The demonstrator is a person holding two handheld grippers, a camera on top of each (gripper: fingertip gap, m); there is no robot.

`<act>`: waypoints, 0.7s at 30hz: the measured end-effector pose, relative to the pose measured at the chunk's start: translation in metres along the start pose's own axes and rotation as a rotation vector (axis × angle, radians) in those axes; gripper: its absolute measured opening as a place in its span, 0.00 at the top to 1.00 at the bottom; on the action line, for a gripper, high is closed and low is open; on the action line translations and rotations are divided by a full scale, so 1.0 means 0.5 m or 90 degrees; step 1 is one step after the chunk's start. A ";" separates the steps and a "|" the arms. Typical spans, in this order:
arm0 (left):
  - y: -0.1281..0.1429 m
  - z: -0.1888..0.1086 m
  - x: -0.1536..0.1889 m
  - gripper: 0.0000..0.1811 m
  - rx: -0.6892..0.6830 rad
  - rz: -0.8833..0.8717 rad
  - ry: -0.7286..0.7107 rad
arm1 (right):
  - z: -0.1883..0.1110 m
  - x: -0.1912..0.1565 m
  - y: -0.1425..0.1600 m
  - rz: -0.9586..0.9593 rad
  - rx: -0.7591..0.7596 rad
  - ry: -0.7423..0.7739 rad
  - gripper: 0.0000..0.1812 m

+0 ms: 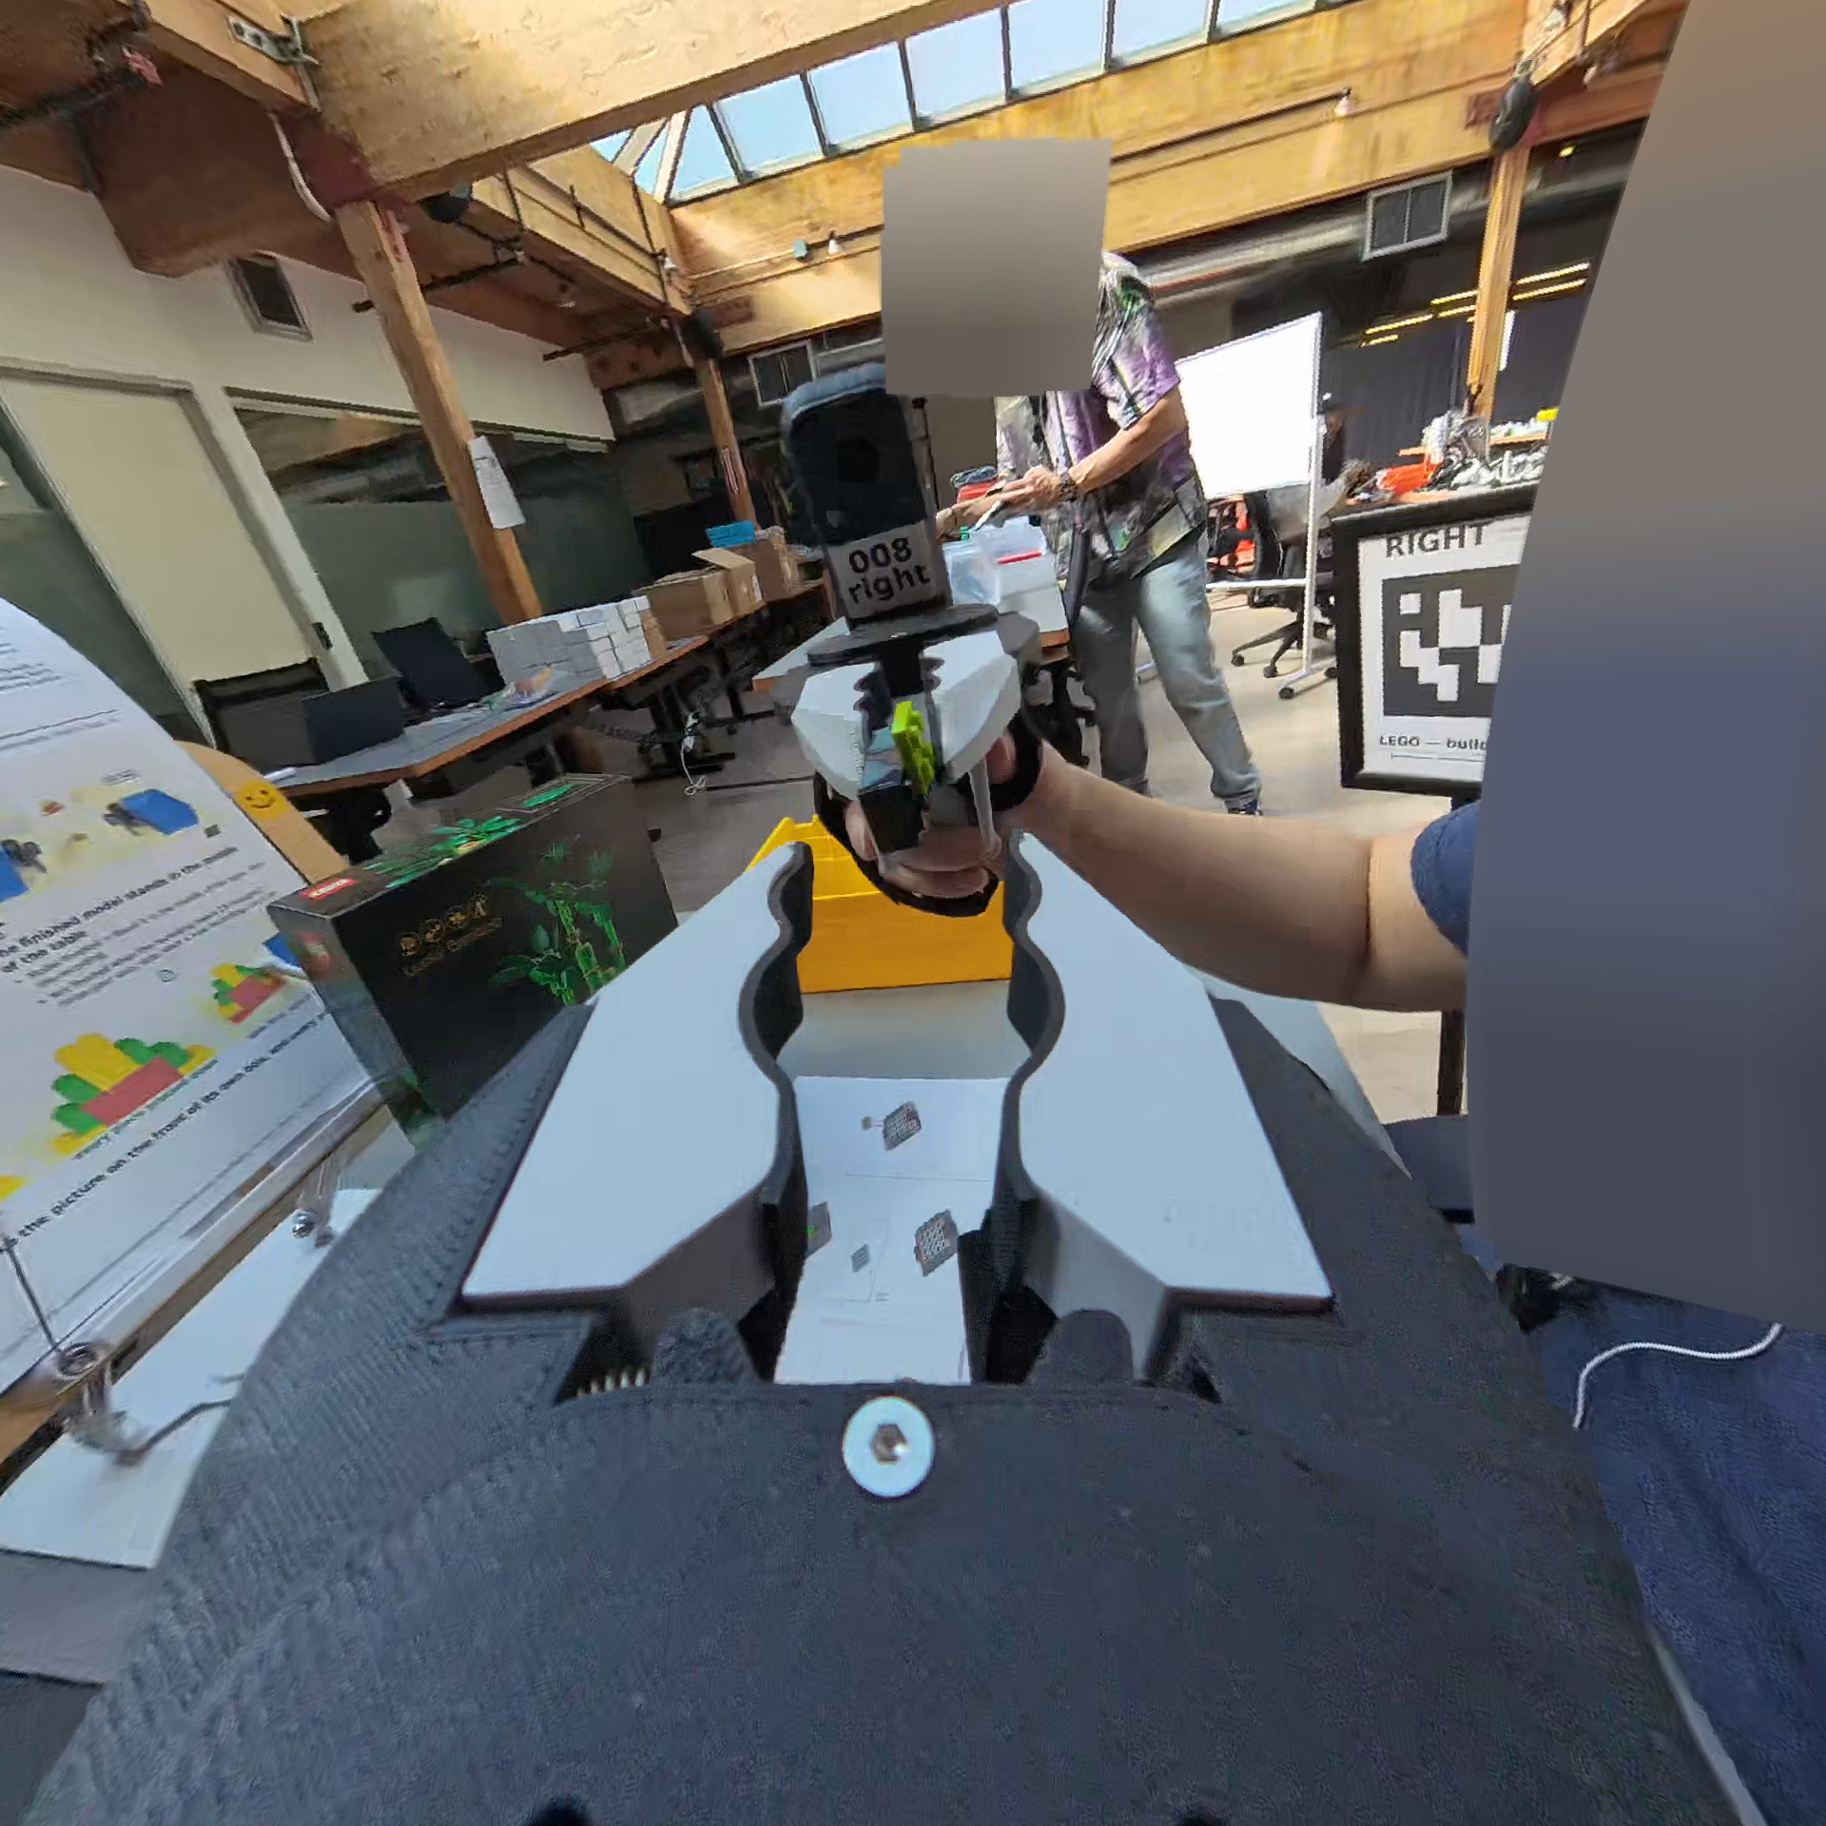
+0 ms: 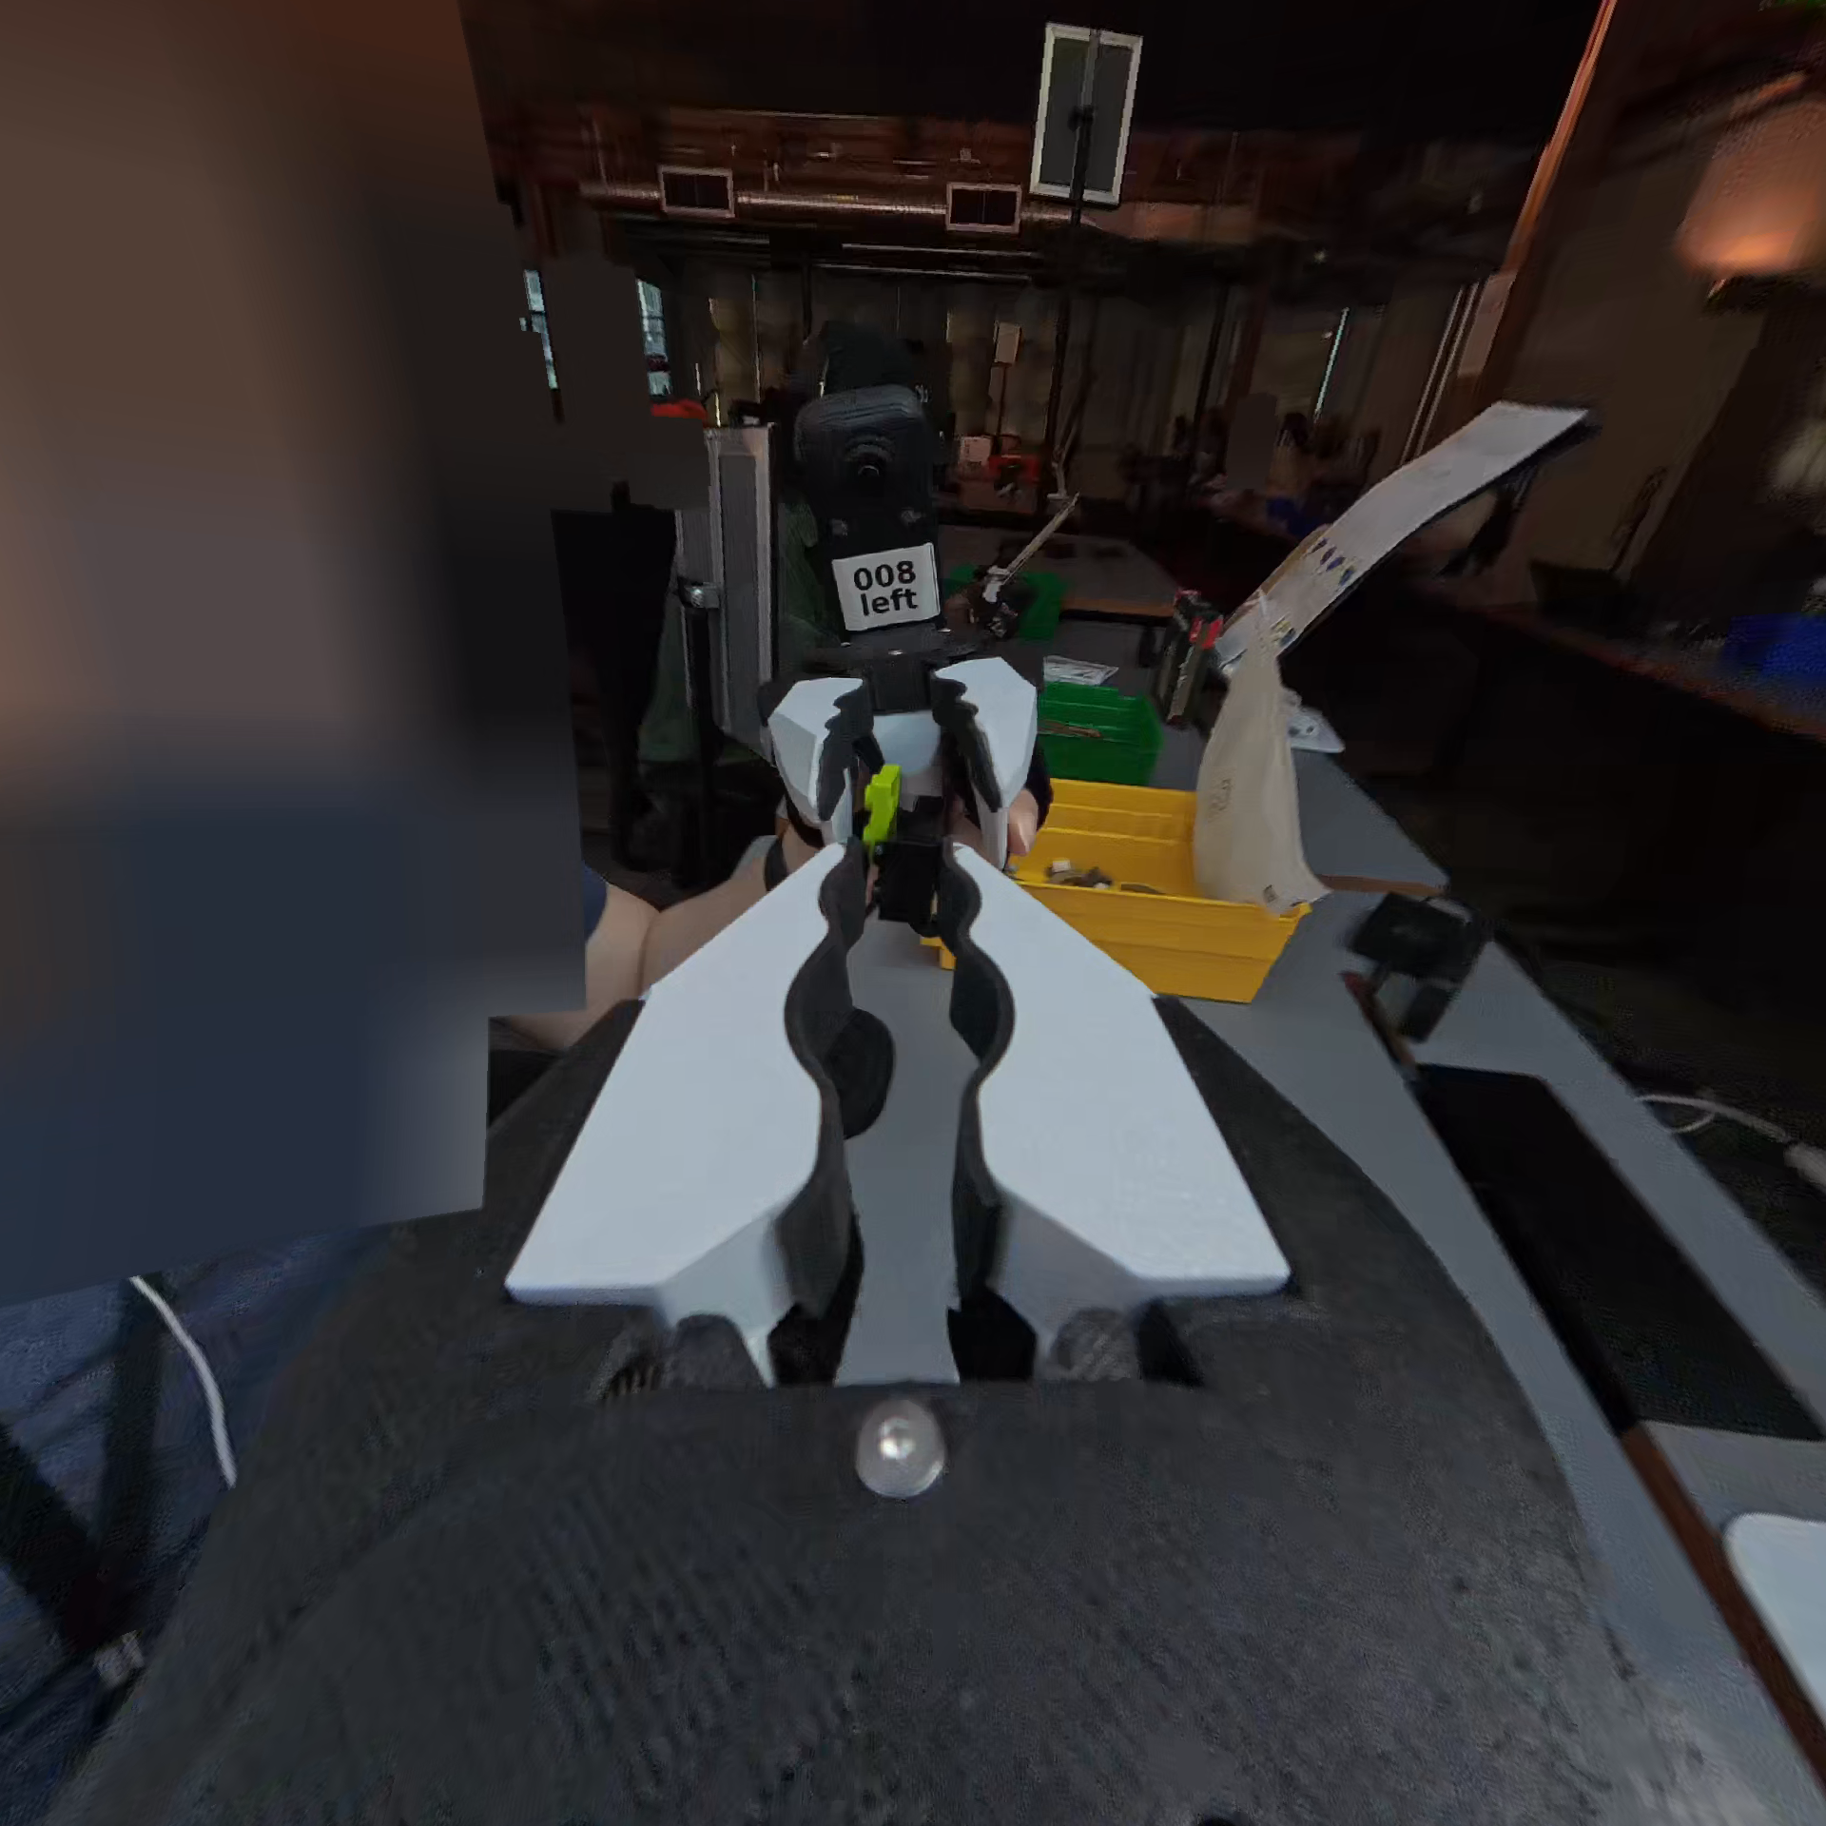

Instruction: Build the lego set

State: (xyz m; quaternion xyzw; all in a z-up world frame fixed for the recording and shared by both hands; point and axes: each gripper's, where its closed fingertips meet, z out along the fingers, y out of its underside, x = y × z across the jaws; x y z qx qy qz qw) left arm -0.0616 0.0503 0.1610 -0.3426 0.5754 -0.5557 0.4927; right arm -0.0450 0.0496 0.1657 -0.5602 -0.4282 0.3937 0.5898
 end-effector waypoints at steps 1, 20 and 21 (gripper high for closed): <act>0.001 -0.003 -0.006 0.80 -0.001 0.010 -0.010 | 0.004 -0.014 0.000 -0.117 -0.006 0.008 0.93; 0.072 0.050 0.064 0.93 -0.083 0.437 -0.040 | -0.003 -0.075 0.071 -0.560 -0.057 -0.016 0.93; 0.072 0.052 0.067 0.93 -0.080 0.428 -0.034 | -0.004 -0.077 0.072 -0.566 -0.057 -0.019 0.93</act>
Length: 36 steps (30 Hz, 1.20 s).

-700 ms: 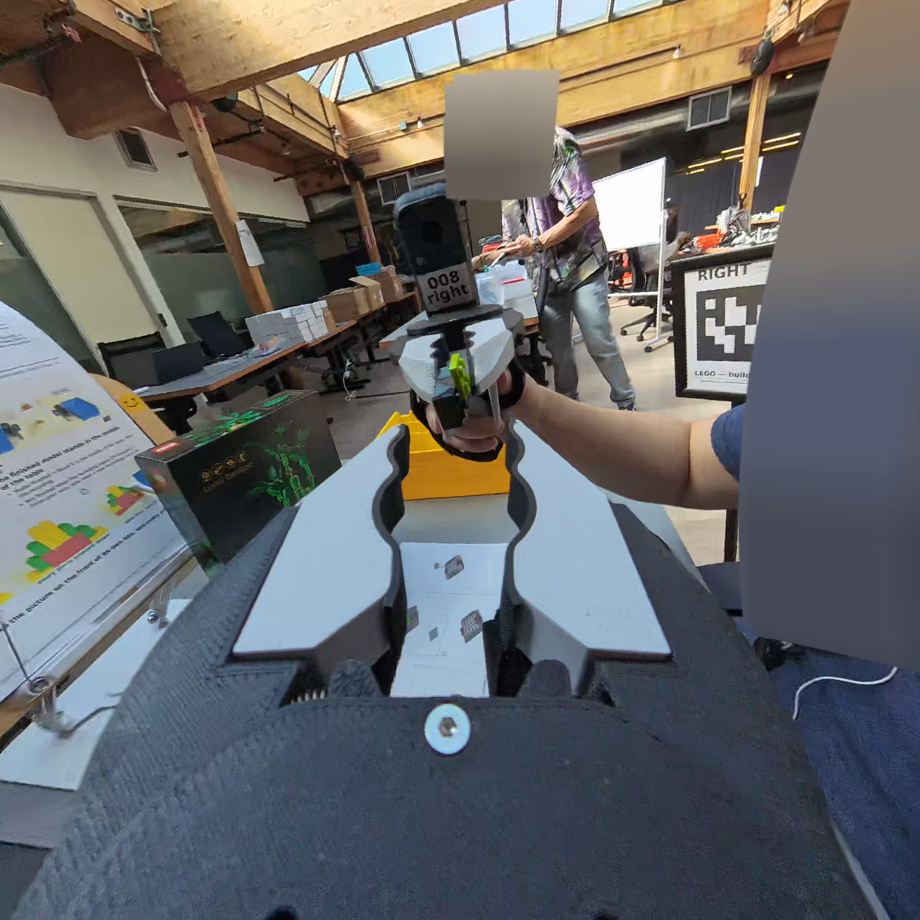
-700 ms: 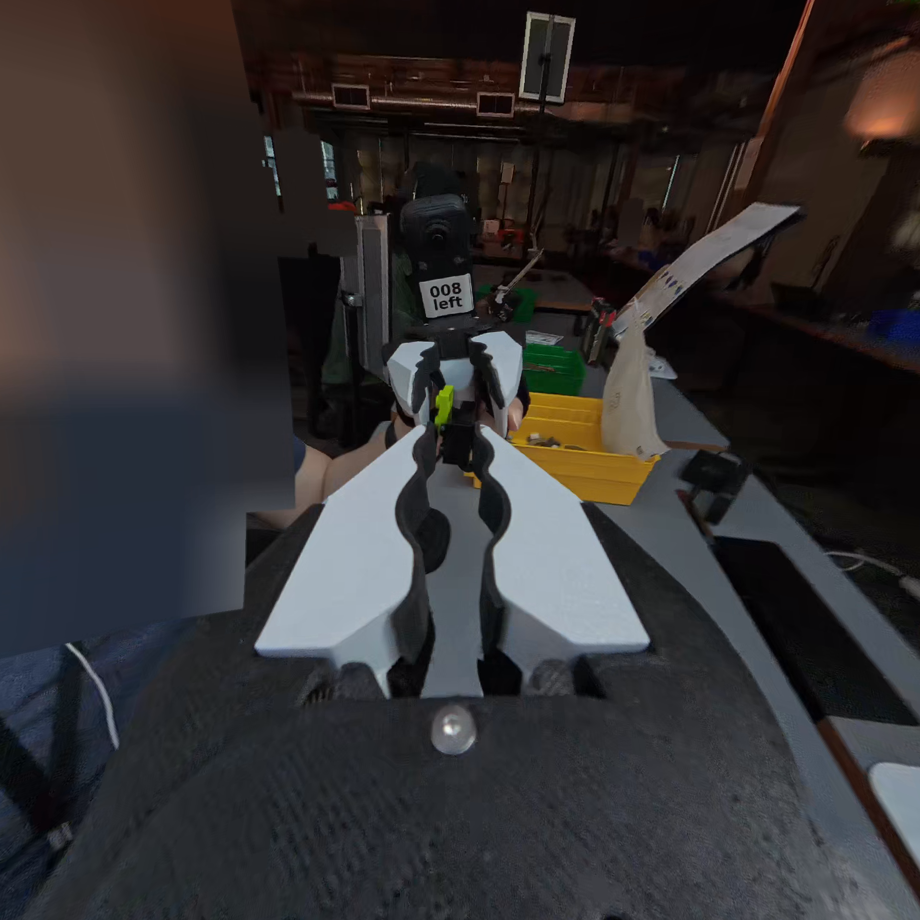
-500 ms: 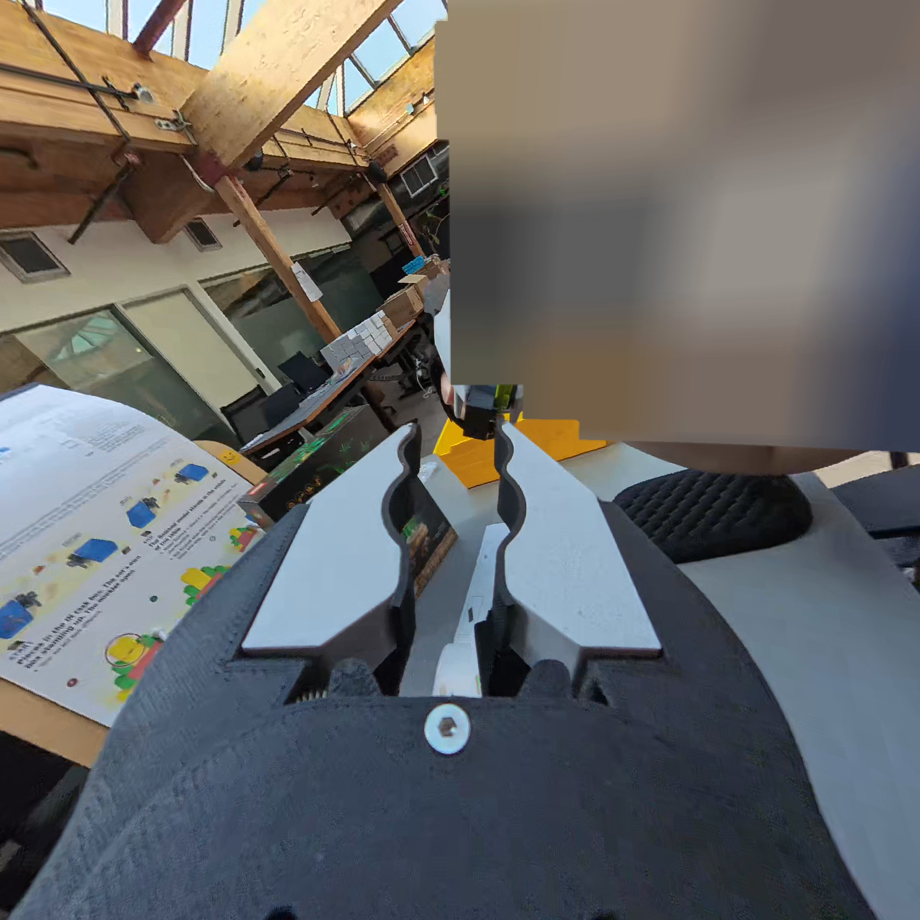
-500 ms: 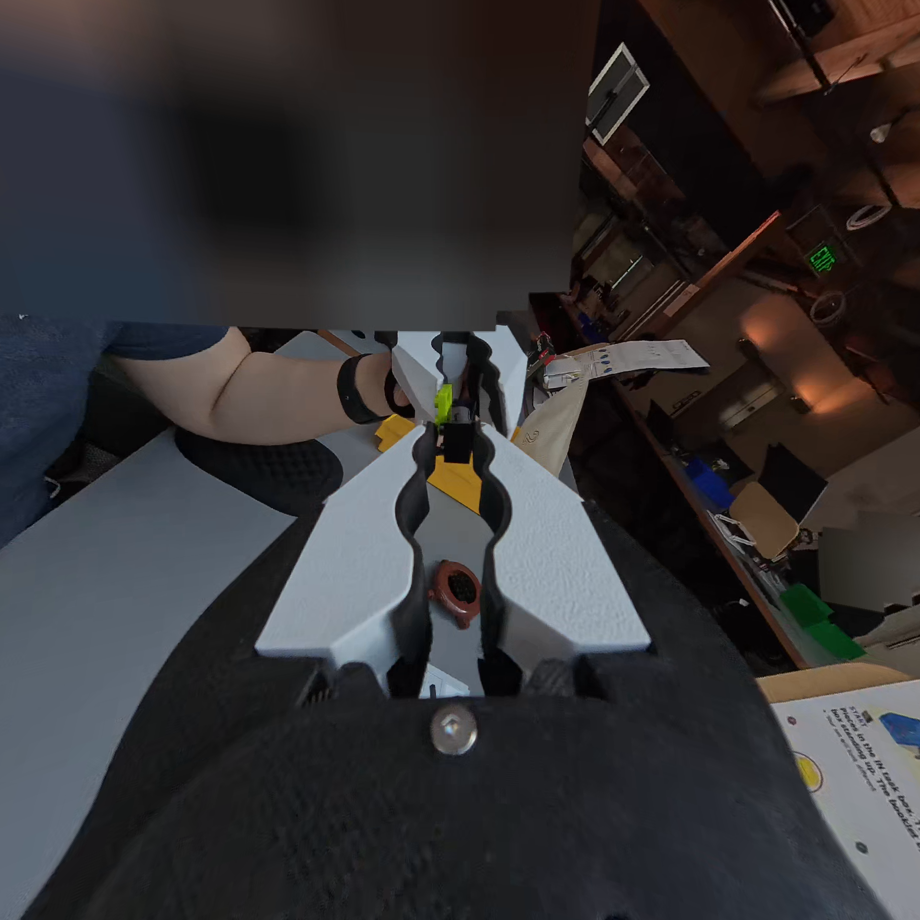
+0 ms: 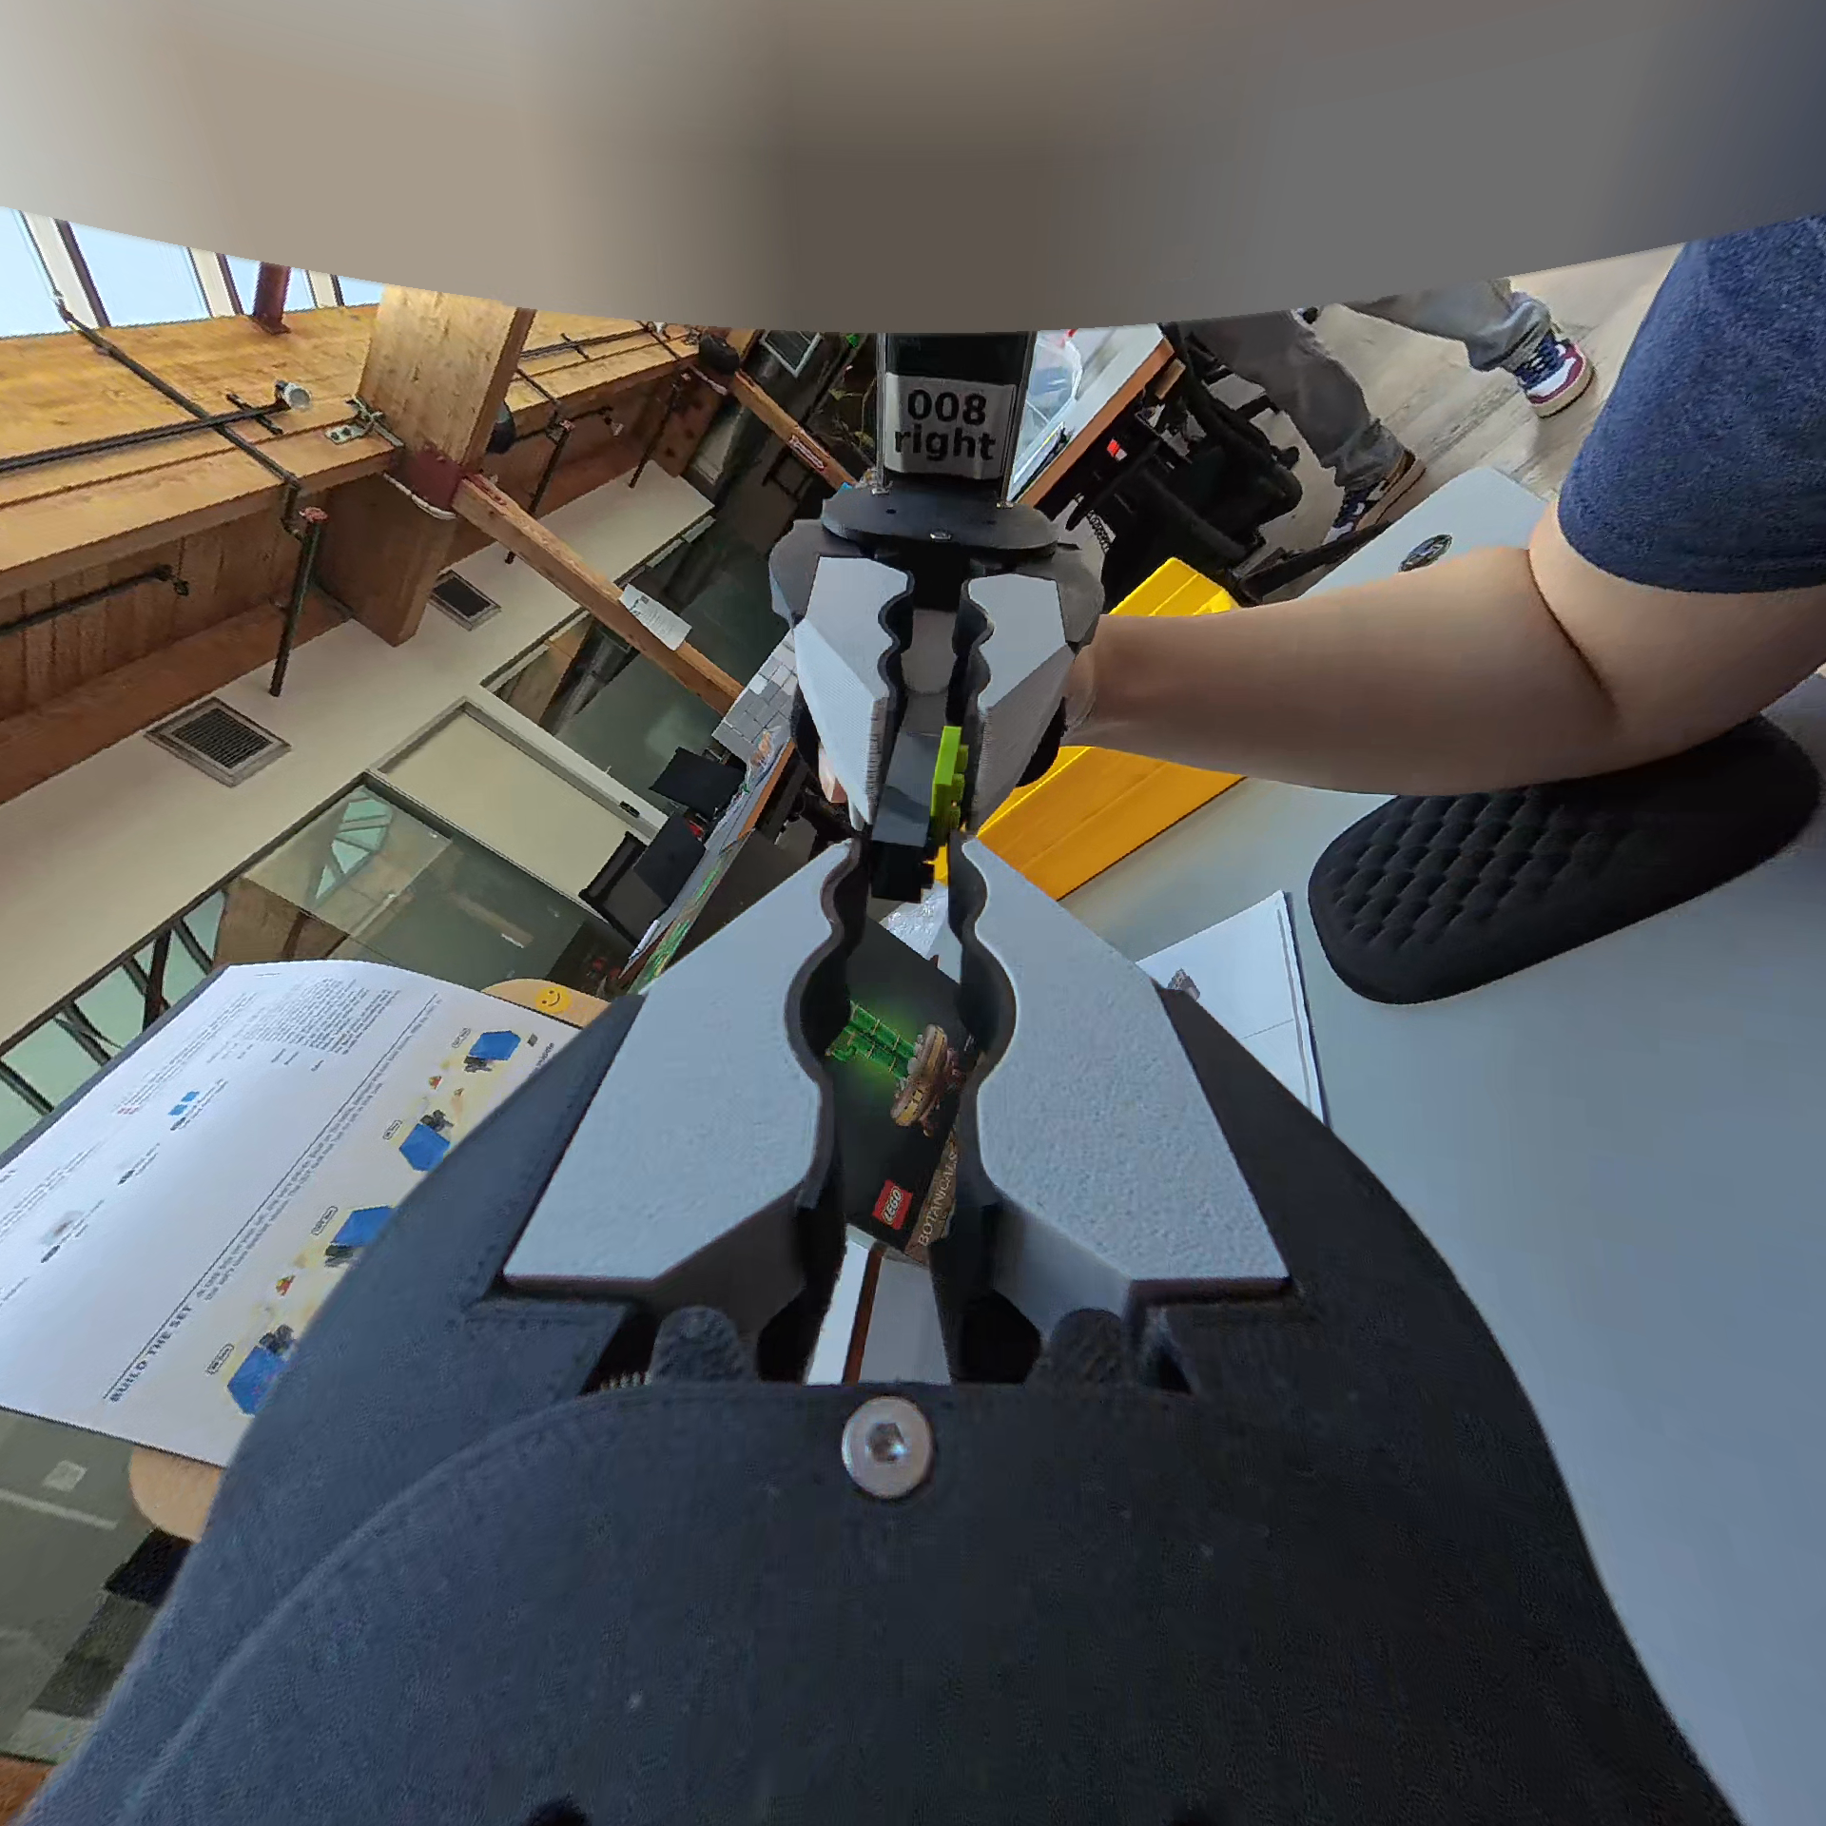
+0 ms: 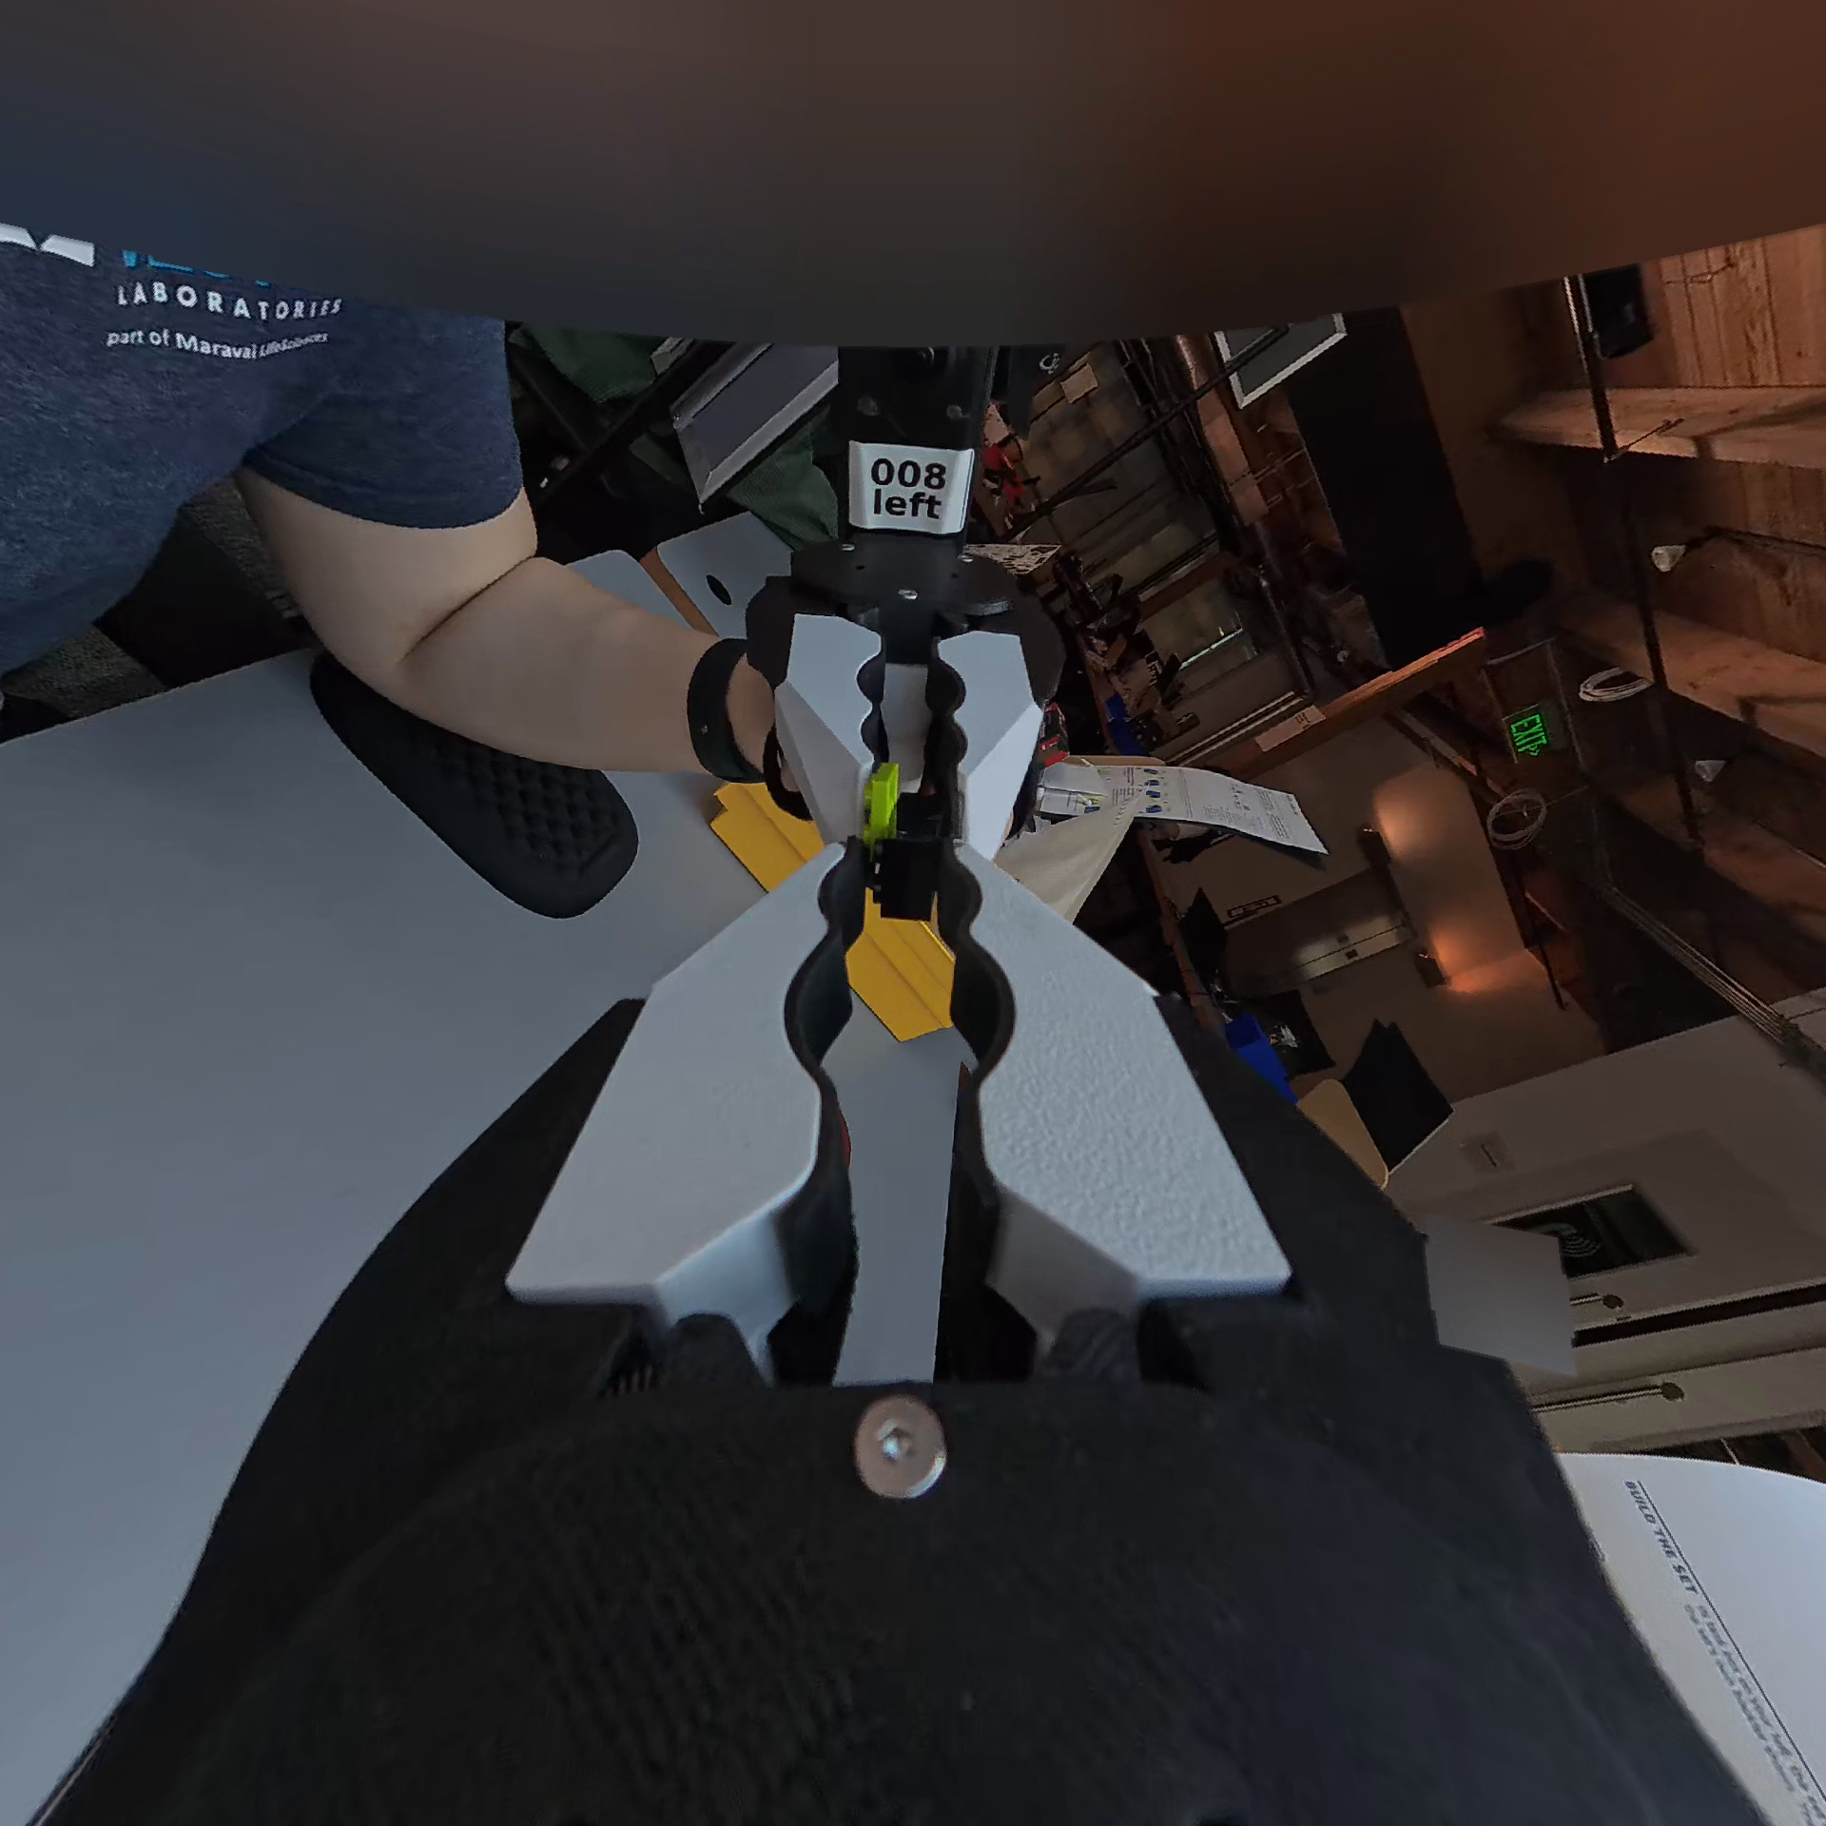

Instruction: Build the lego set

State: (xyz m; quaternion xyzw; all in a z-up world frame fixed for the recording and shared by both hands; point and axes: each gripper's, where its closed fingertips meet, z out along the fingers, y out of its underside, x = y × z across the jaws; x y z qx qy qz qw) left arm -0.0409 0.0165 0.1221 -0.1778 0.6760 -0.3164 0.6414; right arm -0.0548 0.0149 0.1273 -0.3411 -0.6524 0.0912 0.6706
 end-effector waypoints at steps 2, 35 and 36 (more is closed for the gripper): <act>0.002 0.001 0.005 0.93 0.000 0.001 0.007 | -0.001 -0.004 0.002 -0.018 -0.006 -0.001 0.93; 0.052 -0.010 -0.044 0.94 -0.050 -0.358 0.058 | 0.005 0.055 0.068 0.423 0.050 0.002 0.93; 0.054 -0.009 -0.044 0.94 -0.054 -0.341 0.052 | 0.005 0.053 0.068 0.407 0.048 0.004 0.93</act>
